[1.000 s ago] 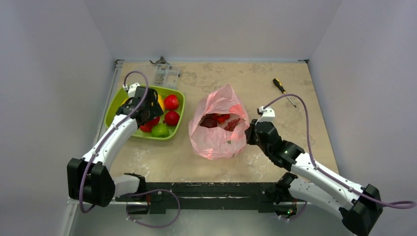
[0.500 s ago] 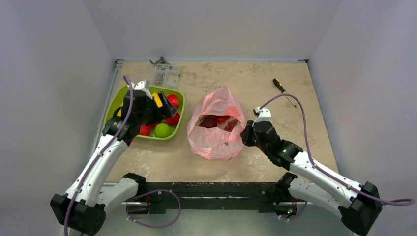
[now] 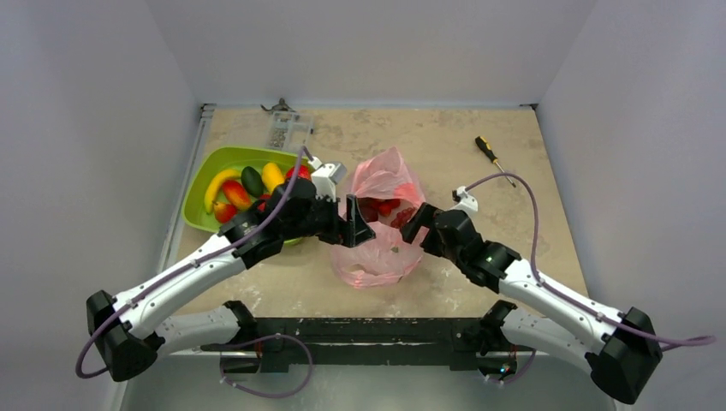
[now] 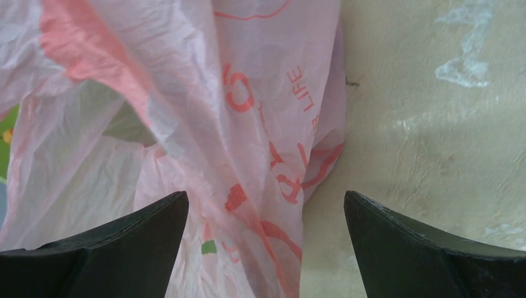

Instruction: Take the fake fruits out of the plastic bag

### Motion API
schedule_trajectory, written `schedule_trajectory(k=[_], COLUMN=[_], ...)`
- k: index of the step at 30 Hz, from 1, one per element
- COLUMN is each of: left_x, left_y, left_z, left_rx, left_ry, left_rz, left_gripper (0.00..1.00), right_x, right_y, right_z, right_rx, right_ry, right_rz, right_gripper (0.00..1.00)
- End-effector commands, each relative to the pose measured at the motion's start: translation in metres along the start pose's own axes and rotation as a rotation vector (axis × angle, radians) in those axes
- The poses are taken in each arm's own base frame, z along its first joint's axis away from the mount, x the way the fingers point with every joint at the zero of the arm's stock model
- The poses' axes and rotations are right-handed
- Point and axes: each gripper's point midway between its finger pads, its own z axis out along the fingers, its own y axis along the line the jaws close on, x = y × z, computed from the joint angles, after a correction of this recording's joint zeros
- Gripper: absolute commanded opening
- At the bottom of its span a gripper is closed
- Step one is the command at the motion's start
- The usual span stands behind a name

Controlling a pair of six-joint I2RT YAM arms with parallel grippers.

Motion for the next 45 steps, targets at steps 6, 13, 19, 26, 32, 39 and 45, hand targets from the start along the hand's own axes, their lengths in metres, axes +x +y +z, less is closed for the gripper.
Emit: schedule_trajectory(k=[6, 13, 19, 26, 32, 39, 45], left_x=[0.004, 0.020, 0.025, 0.049, 0.101, 0.150, 0.142], left_y=[-0.015, -0.018, 0.015, 0.060, 0.122, 0.181, 0.151], left_z=[0.003, 0.006, 0.030, 0.065, 0.088, 0.067, 0.064], left_rx=[0.014, 0.025, -0.126, -0.283, -0.488, -0.752, -0.569], left_ry=[-0.034, 0.040, 0.033, 0.055, 0.172, 0.253, 0.241], left_rz=[0.028, 0.020, -0.002, -0.046, -0.058, -0.113, -0.066], left_gripper=[0.78, 0.78, 0.72, 0.66, 0.65, 0.67, 0.66], right_x=[0.007, 0.027, 0.055, 0.070, 0.086, 0.095, 0.097], right_y=[0.011, 0.020, 0.019, 0.013, 0.018, 0.009, 0.005], right_z=[0.052, 0.051, 0.044, 0.047, 0.052, 0.053, 0.053], right_rx=[0.198, 0.164, 0.061, -0.016, -0.090, -0.083, -0.067], right_ry=[0.042, 0.009, 0.038, 0.041, 0.084, 0.105, 0.115], right_rz=[0.216, 0.042, -0.008, -0.074, -0.136, -0.115, -0.142], right_gripper=[0.99, 0.74, 0.30, 0.04, 0.00, 0.00, 0.00])
